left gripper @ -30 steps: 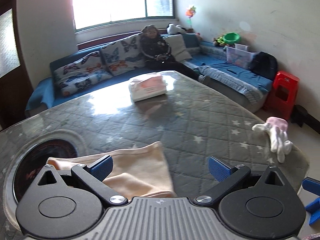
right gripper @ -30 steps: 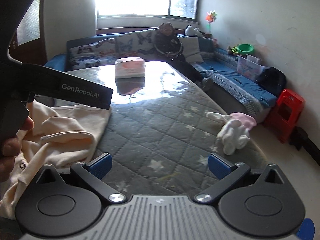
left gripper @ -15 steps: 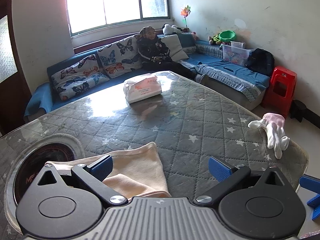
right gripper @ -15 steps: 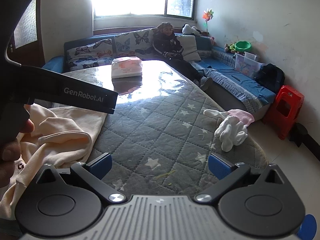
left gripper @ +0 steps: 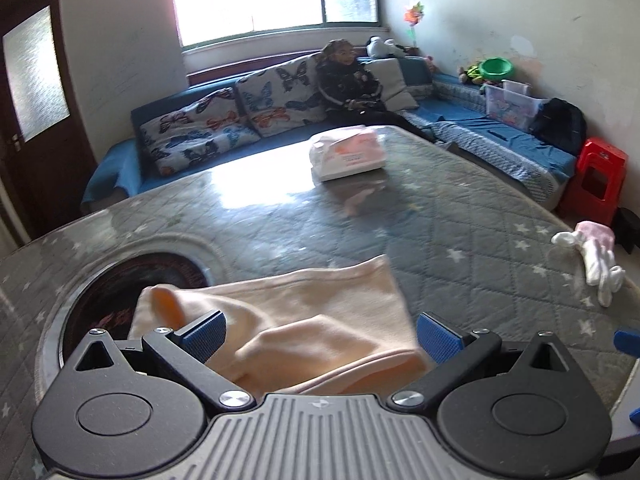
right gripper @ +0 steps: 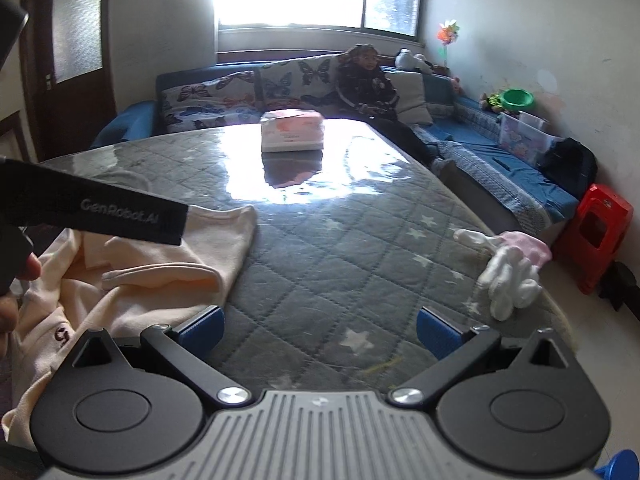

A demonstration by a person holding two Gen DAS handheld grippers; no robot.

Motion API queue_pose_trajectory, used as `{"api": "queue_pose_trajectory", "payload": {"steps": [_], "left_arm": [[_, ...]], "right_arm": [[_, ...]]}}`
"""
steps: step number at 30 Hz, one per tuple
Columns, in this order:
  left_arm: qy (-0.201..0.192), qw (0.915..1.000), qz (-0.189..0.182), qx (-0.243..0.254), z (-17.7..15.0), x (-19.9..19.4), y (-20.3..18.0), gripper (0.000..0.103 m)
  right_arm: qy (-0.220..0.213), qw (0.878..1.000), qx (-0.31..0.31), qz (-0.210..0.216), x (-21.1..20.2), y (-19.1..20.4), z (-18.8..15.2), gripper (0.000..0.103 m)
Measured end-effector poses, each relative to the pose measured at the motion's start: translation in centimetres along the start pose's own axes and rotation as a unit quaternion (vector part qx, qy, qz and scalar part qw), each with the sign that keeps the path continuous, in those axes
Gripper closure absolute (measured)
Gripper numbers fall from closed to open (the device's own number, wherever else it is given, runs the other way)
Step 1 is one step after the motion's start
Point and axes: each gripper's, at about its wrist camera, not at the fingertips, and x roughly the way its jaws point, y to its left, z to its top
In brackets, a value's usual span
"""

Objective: Fold clothes

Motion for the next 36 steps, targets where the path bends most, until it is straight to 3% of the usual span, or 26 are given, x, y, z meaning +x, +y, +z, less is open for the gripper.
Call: {"api": "queue_pose_trajectory", "payload": {"steps": [14, 23, 31, 36], "left_arm": [[0.010, 0.9961, 0.054, -0.069, -3.0, -0.8, 10.4, 0.000], [0.011, 0.9971, 0.048, -0.059, -2.9, 0.8, 12.2, 0.000], [0.008, 0.9986, 0.025, -0.046, -0.3, 3.8, 12.6, 0.000], [0.024, 0.9980, 0.035, -0.047, 0.5, 6.6, 12.9, 0.000]], "right_arm": [[-0.022, 0.994, -0.059, 0.092, 1.8, 5.1, 1.9, 0.000], [-0.022, 0.984, -0.105, 0.141, 3.5, 7.6, 3.0, 0.001], [-0.015, 0.974, -0.140, 0.180, 4.8, 9.2, 3.5, 0.011], [-0.009, 0.966, -0.161, 0.203, 5.6, 10.5, 3.3, 0.017]]}}
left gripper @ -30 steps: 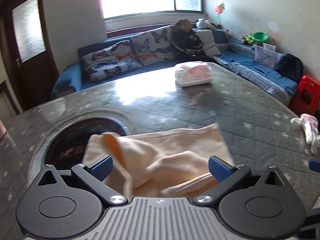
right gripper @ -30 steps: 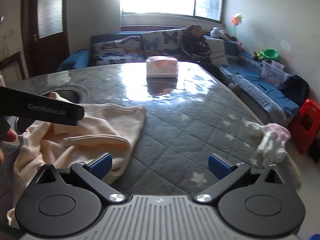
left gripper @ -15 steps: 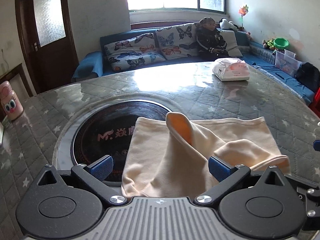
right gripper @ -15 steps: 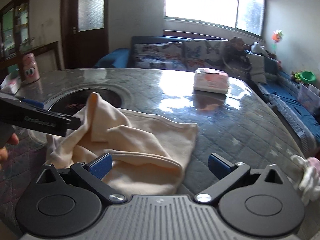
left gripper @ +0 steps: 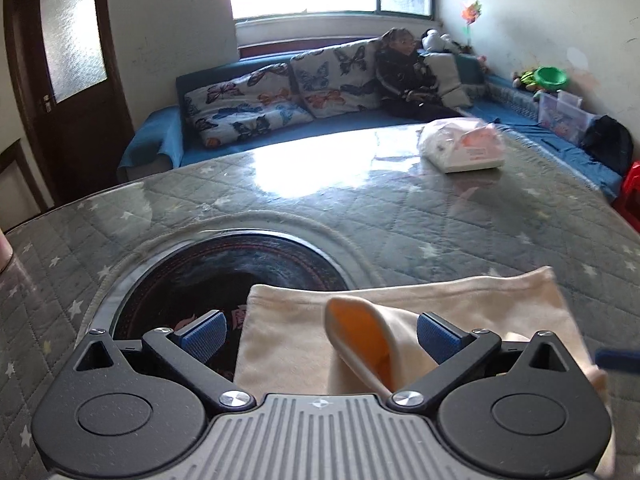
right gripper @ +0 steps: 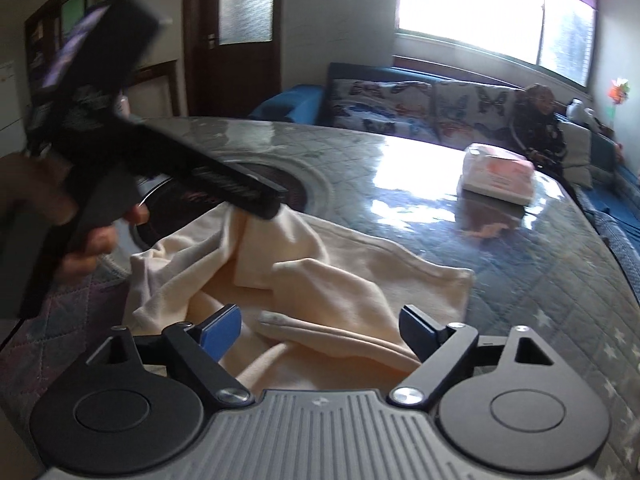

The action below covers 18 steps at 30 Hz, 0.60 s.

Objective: Fold clothes

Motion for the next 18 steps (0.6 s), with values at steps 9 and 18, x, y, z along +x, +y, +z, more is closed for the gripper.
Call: {"api": "queue_pose_trajectory", "payload": {"steps": [9, 18], "left_arm": [[0.028, 0.9990, -0.033, -0.014, -0.6, 2.6, 0.6, 0.014], [0.004, 0.9977, -0.065, -0.019, -1.1, 1.2, 1.0, 0.088]], "right_arm": [[0.029, 0.999, -0.015, 0.019, 2.8, 0.3, -0.3, 0.039], [0.029, 0.999, 0.003, 0.018, 2.7, -0.3, -0.8, 0.080]]}}
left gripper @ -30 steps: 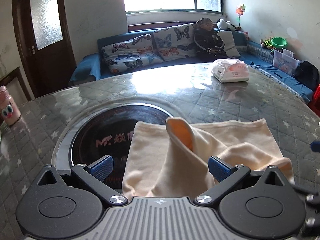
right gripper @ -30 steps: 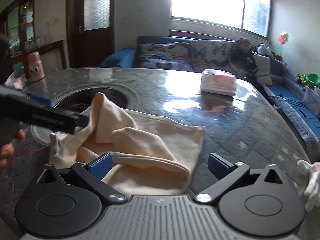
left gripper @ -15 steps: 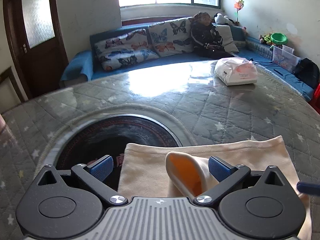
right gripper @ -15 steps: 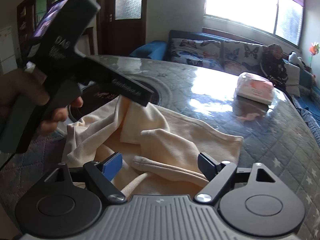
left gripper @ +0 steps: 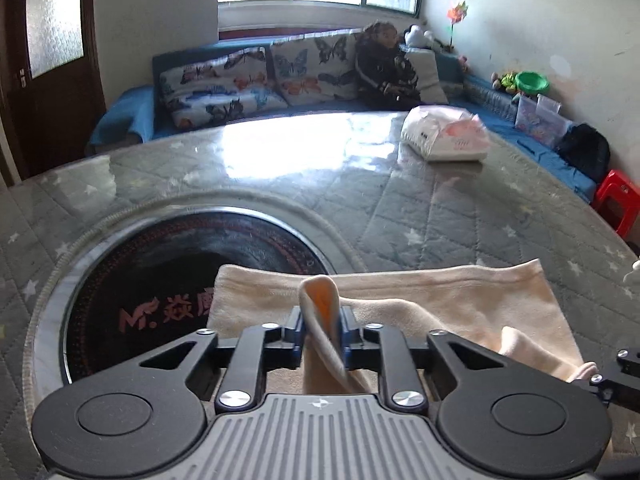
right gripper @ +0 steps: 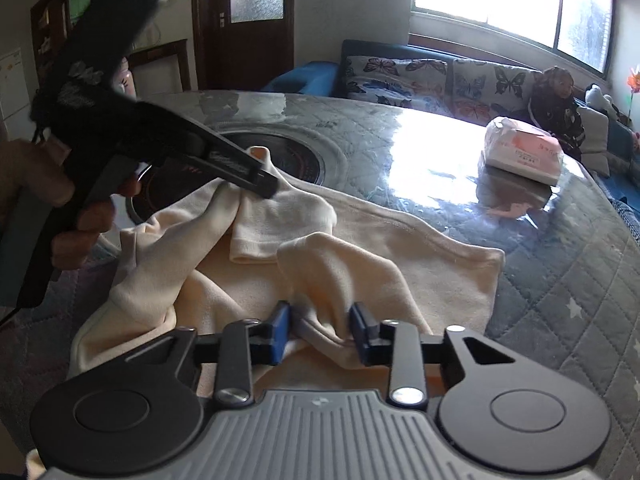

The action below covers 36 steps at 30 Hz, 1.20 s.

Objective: Fold clothes

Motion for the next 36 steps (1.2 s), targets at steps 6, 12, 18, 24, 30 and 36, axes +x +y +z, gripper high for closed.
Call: {"api": "queue_pose_trajectory", "payload": {"steps": [6, 12, 18, 24, 30, 36], "left_arm": [[-0.042, 0.9989, 0.019, -0.013, -0.6, -3.8, 1.4, 0.093], [-0.078, 0.9946, 0.052, -0.043, -2.2, -8.6, 4.4, 0.094], [-0.100, 0.9865, 0.103, -0.079, -5.1, -13.8, 8.3, 0.094], [-0.086, 0.9768, 0.157, -0.117, -9.0, -17.5, 12.3, 0.094], [-0.028, 0.9740, 0.187, -0.125, -12.7, -17.6, 14.0, 0.094], [0.006, 0.9736, 0.197, -0.116, -14.0, -17.4, 14.2, 0.079]], "right_arm": [[-0.024, 0.999, 0.021, -0.022, -1.9, -1.0, -0.3, 0.085], [-0.053, 0.996, 0.054, -0.056, -4.6, -3.0, -0.7, 0.086], [-0.072, 0.988, 0.093, -0.102, -8.0, -5.5, -2.3, 0.086], [-0.064, 0.977, 0.139, -0.149, -10.1, -8.4, -5.2, 0.086], [-0.037, 0.966, 0.175, -0.188, -10.2, -11.2, -7.6, 0.086], [-0.015, 0.957, 0.186, -0.223, -10.8, -13.3, -9.3, 0.084]]}}
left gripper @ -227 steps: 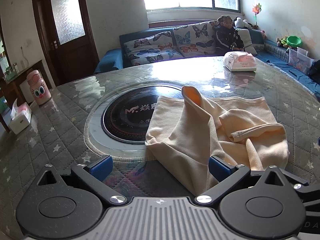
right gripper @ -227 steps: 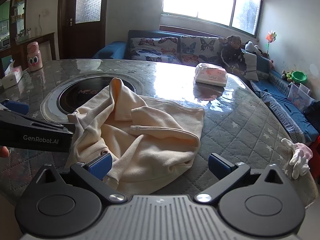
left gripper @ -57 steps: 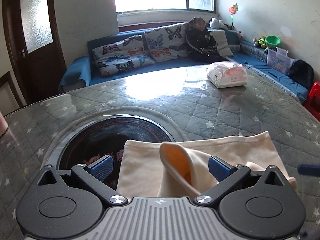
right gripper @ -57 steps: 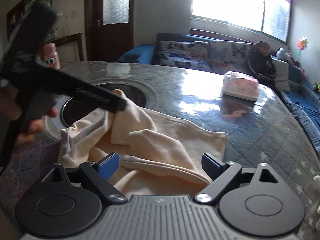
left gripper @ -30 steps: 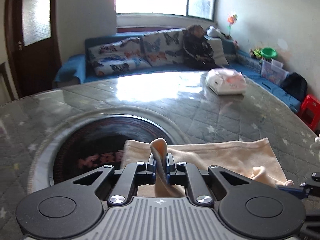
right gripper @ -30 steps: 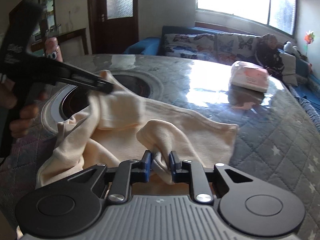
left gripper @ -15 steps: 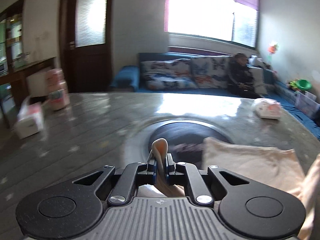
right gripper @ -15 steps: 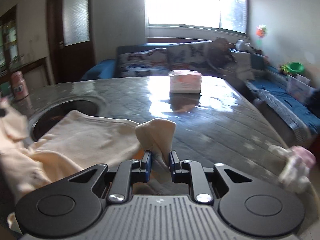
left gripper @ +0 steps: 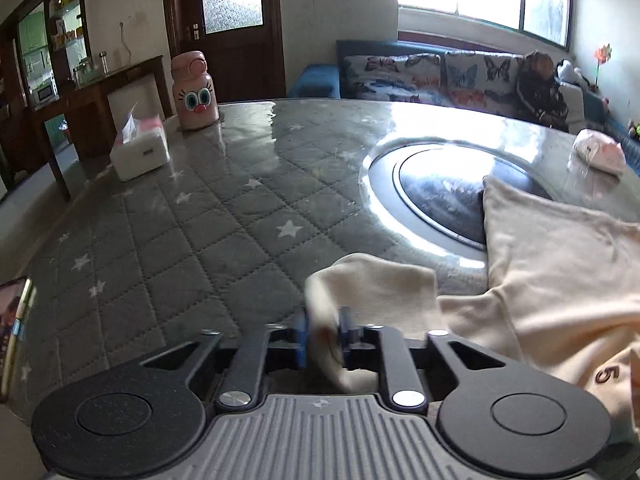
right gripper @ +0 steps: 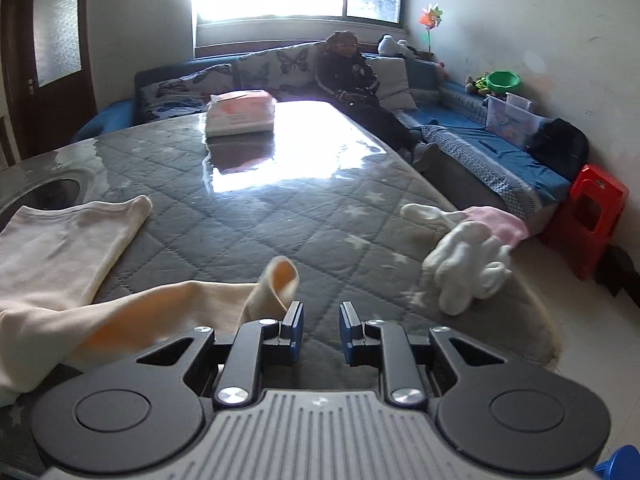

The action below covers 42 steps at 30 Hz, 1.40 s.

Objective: Fold clothes

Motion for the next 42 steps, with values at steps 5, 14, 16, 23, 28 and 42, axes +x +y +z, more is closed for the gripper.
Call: {"api": "queue_pose_trajectory", "payload": {"steps": [5, 14, 16, 23, 28, 42], "left_arm": [[-0.029, 0.9990, -0.018, 0.028, 0.5, -2.0, -0.6, 0.058], [-0.042, 0.9679, -0.207, 0.136, 0.1, -4.7, -10.1, 0.054], [-0.033, 0.9532, -0.248, 0.170, -0.4, -4.7, -13.2, 0.053], [-0.047, 0.8967, -0.322, 0.300, -2.5, -5.7, -21.8, 0.033], [-0.058, 0.8724, -0.336, 0.350, -3.6, -5.8, -25.2, 0.034], [-0.047, 0.8470, -0.342, 0.404, -5.3, -4.3, -27.8, 0.087]], "right_arm": [[-0.006, 1.000, -0.010, 0.016, -0.6, 0.5, 0.5, 0.078], [-0.027, 0.999, -0.021, 0.030, 0.0, 2.5, 2.7, 0.076], [-0.025, 0.998, -0.032, 0.039, 0.2, 2.9, 3.0, 0.073], [0.009, 0.997, -0.058, 0.056, 2.0, 3.7, 2.8, 0.068], [0.020, 0.997, -0.059, 0.047, 2.9, 3.0, 2.9, 0.067], [0.040, 0.996, -0.059, 0.059, 4.9, 2.3, 3.3, 0.093]]}}
